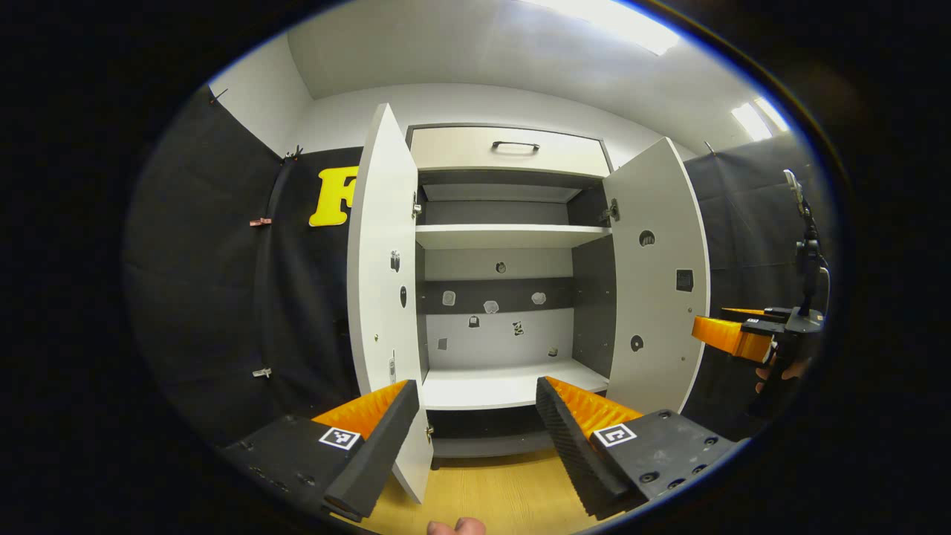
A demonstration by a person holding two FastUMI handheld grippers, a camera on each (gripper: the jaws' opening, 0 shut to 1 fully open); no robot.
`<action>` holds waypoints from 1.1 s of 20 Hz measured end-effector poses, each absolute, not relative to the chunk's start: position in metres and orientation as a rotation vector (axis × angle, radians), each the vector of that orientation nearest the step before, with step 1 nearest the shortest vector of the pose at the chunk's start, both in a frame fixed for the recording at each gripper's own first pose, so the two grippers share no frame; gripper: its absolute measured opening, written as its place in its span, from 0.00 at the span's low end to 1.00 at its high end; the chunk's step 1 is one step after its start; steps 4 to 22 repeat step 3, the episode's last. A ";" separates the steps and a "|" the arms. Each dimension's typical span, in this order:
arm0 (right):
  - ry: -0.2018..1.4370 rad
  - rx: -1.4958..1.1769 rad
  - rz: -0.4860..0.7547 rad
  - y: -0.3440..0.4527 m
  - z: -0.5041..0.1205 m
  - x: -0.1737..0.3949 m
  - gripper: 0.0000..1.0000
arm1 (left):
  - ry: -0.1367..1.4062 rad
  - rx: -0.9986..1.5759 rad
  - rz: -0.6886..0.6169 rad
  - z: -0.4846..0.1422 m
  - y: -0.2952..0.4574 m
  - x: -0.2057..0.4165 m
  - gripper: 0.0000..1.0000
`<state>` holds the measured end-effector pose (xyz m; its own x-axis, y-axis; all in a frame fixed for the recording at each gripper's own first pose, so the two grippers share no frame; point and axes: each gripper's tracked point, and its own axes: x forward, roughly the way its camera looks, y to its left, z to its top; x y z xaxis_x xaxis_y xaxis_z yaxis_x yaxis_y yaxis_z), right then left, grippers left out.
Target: Open the right door of the double-door shoe cabinet with the right hand, and open the left door with the left hand.
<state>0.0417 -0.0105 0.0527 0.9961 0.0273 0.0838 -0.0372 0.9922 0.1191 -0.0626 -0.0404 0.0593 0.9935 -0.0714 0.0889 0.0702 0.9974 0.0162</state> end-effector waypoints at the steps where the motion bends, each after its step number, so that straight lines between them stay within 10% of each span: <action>1: -0.078 0.122 0.035 -0.010 0.051 0.042 0.98 | -0.089 0.006 -0.076 0.059 -0.044 -0.062 0.98; 22: -0.073 0.123 0.036 -0.011 0.050 0.043 0.98 | -0.087 -0.005 -0.093 0.058 -0.048 -0.061 0.98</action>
